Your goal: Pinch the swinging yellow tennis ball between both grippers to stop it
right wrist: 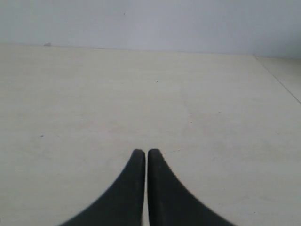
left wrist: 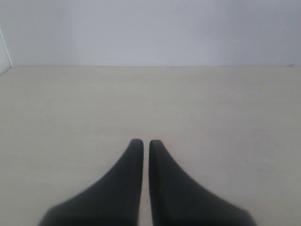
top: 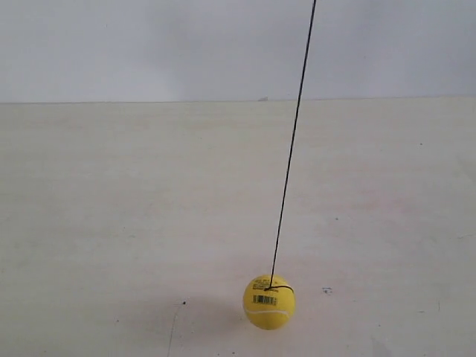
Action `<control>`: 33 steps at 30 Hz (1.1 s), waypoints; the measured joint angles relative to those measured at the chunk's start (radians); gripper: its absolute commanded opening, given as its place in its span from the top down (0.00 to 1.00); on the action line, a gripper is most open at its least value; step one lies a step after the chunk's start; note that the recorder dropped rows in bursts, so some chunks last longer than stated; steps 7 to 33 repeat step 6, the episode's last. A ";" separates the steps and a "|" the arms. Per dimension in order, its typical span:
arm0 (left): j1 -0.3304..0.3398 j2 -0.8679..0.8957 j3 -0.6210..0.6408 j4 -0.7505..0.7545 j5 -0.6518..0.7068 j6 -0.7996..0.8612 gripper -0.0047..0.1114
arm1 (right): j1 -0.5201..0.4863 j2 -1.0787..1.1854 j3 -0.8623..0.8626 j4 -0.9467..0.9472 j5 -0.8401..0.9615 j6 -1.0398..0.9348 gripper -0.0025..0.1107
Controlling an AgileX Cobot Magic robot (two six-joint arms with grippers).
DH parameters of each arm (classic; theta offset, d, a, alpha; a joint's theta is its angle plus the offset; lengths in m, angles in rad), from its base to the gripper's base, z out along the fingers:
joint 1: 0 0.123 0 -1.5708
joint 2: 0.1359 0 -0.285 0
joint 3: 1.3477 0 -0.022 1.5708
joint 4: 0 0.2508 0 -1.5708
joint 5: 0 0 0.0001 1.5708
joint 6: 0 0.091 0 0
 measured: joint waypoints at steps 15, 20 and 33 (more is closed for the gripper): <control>0.000 0.000 0.000 0.000 0.000 0.000 0.92 | 0.000 0.000 0.000 0.000 0.002 0.000 0.98; 0.000 0.000 0.000 0.000 0.000 0.000 0.92 | 0.000 0.000 0.000 0.000 0.002 0.000 0.98; 0.000 0.000 0.000 0.000 0.000 0.000 0.92 | 0.000 0.000 0.000 0.000 0.002 0.000 0.98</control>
